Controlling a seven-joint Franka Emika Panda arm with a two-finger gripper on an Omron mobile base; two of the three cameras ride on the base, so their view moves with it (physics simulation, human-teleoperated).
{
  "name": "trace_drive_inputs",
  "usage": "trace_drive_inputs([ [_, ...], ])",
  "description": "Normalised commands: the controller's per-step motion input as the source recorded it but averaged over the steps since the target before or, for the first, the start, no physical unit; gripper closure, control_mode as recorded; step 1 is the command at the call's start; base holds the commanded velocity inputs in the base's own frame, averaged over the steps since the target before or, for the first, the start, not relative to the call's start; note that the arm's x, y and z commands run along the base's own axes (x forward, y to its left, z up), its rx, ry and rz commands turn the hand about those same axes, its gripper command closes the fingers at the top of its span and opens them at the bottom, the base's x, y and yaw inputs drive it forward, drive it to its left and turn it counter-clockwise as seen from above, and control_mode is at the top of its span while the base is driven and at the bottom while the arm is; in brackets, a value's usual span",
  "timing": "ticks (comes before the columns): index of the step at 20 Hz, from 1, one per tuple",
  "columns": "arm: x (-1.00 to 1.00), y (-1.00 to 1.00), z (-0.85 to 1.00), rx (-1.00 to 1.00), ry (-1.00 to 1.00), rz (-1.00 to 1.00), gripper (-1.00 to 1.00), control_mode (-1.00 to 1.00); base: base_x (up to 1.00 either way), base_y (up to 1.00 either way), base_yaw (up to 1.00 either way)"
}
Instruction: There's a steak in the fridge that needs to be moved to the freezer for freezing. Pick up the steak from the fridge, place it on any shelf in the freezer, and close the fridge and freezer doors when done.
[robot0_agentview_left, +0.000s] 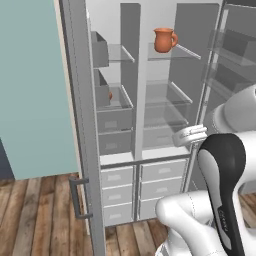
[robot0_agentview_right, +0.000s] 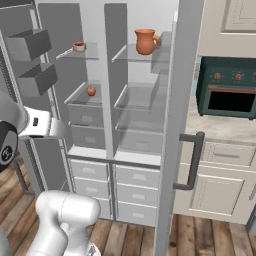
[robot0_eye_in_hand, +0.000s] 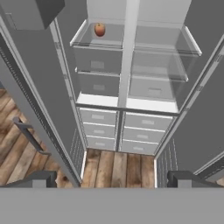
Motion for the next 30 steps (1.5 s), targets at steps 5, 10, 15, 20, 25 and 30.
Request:
trace_drive_inputs([
  [5,0.0,0.0,0.0,0.0,0.0,0.0,-1.0,1.0,-0.52,0.0,0.0],
  [10,0.0,0.0,0.0,0.0,0.0,0.0,-1.0,1.0,-0.2,0.0,0.0],
  [15,0.0,0.0,0.0,0.0,0.0,0.0,-1.0,1.0,-0.11,0.0,0.0],
  [20,0.0,0.0,0.0,0.0,0.0,0.0,-1.0,1.0,-0.27,0.0,0.0],
  [25,0.0,0.0,0.0,0.0,0.0,0.0,-1.0,1.0,-0.45,0.0,0.0],
  [30,0.0,0.0,0.0,0.0,0.0,0.0,-1.0,1.0,-0.14,0.0,0.0],
])
